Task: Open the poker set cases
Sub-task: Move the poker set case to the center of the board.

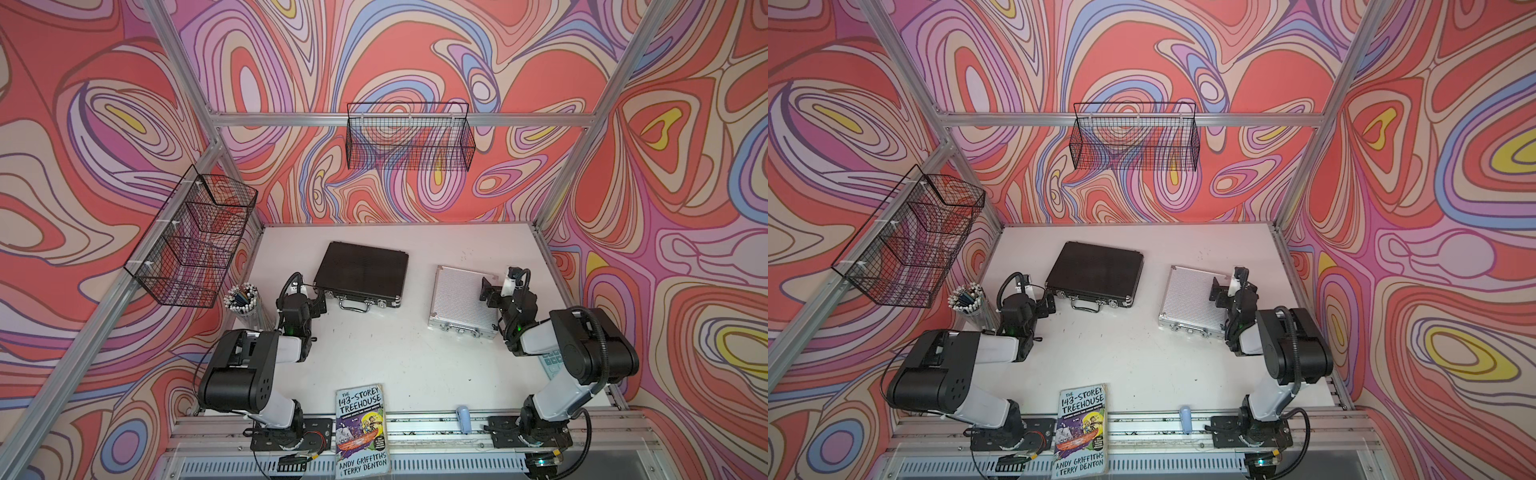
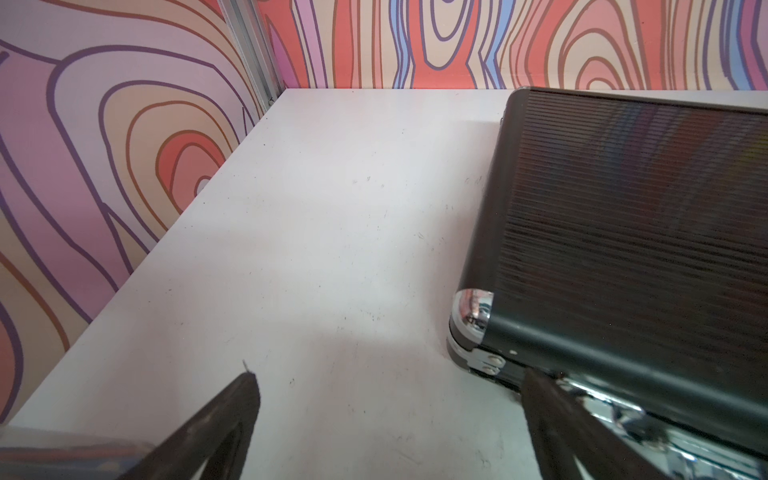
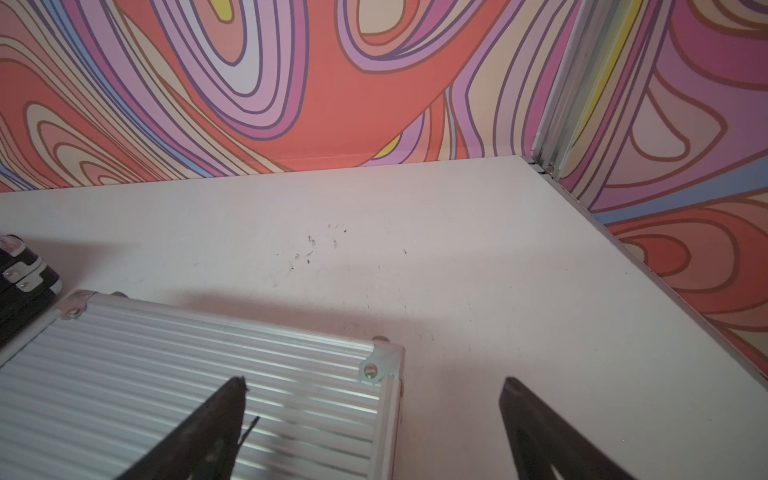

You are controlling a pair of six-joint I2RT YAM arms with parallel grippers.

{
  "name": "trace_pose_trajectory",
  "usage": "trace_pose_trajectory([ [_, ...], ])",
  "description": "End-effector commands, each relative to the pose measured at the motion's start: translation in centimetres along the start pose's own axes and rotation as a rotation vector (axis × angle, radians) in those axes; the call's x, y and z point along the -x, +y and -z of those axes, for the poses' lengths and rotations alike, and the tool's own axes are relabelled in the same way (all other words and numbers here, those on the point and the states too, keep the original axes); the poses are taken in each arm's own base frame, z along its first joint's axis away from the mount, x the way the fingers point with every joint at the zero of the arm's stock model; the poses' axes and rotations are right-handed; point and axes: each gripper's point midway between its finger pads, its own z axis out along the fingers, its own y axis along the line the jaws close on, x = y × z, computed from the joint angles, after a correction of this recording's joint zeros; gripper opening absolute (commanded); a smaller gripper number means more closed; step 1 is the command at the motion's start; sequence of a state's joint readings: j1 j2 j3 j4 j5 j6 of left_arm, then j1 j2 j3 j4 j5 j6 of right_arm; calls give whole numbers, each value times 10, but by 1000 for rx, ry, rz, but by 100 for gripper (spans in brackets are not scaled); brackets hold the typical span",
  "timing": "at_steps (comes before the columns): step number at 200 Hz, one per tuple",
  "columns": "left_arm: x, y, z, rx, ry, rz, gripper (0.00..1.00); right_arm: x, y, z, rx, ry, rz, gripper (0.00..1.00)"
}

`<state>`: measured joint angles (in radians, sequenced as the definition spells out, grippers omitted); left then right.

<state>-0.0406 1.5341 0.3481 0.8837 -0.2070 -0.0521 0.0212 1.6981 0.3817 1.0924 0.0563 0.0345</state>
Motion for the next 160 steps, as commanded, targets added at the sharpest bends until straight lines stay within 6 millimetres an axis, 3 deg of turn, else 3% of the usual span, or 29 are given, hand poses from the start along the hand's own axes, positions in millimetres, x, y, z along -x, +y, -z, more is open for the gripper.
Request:
trace_pose_trajectory([
  [1,13,-3,-4,-3,-39,-10,100,7,2,-4,0,-25,12,98],
  [63,13,-3,-3,-4,-42,-10,90,8,0,-3,-12,-30,13,85],
  [75,17,6,0,49,-51,8,88,11,-3,-3,-33,-29,8,83],
  [106,21,0,10,29,-91,-11,83,31,-7,-24,-69,81,10,79],
  [131,40,8,21,91,-94,-16,81,42,-10,-37,-144,181,-2,77],
  [160,81,5,37,98,-121,-17,81,63,-6,-40,-154,201,-87,74],
])
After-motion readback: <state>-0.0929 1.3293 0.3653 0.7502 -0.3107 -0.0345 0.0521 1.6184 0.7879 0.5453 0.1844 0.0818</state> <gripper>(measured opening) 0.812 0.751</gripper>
